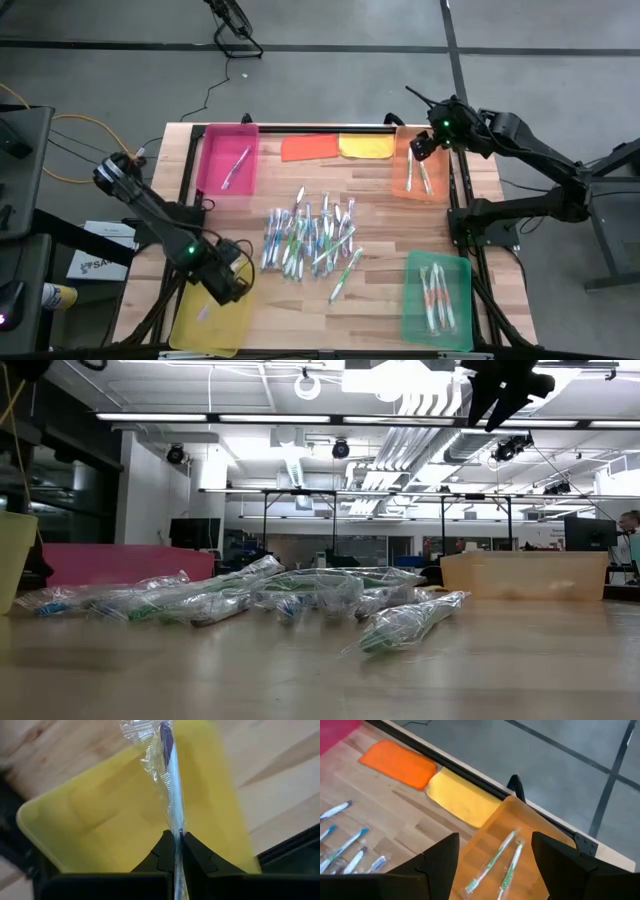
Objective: Pick & Place Toothbrushes
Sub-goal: Put the purple toothbrush into the yellow bin, then put the blue toothbrush into the red bin
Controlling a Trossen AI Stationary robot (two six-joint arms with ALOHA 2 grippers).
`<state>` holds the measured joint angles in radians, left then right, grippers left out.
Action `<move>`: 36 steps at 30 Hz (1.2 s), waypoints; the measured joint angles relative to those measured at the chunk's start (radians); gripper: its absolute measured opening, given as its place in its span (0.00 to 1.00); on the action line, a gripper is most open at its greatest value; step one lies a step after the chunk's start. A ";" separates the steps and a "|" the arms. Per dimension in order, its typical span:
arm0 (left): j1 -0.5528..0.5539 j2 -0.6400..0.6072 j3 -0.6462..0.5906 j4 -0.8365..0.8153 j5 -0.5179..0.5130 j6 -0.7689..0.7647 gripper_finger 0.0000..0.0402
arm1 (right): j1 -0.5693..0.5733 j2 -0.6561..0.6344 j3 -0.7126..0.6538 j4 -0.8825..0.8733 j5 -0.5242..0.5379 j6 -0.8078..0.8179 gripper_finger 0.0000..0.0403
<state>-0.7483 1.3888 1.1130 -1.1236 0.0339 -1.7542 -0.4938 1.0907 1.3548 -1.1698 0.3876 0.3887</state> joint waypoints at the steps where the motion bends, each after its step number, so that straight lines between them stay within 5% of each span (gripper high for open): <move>1: 0.001 0.011 0.000 -0.003 0.011 -0.004 0.03 | 0.000 0.000 0.000 0.005 0.000 -0.001 0.60; 13: 0.022 0.047 -0.001 -0.003 0.060 -0.002 0.34 | 0.000 0.000 0.000 0.006 -0.028 -0.001 0.60; 20: 0.108 -0.021 0.029 -0.123 -0.076 -0.001 0.38 | 0.000 -0.001 0.000 0.006 -0.028 -0.001 0.60; 26: 0.370 -0.025 0.024 -0.216 -0.093 0.367 0.36 | 0.000 -0.001 0.000 0.007 -0.026 -0.001 0.60; 31: 0.601 0.005 -0.015 -0.056 -0.101 0.684 0.34 | 0.000 -0.001 0.000 0.007 -0.025 -0.001 0.60; 36: 0.724 0.049 -0.053 0.020 -0.101 0.836 0.34 | 0.000 -0.001 0.000 0.007 -0.024 -0.001 0.60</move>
<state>-0.0240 1.4375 1.0597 -1.1031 -0.0669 -0.9182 -0.4938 1.0901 1.3548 -1.1629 0.3641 0.3876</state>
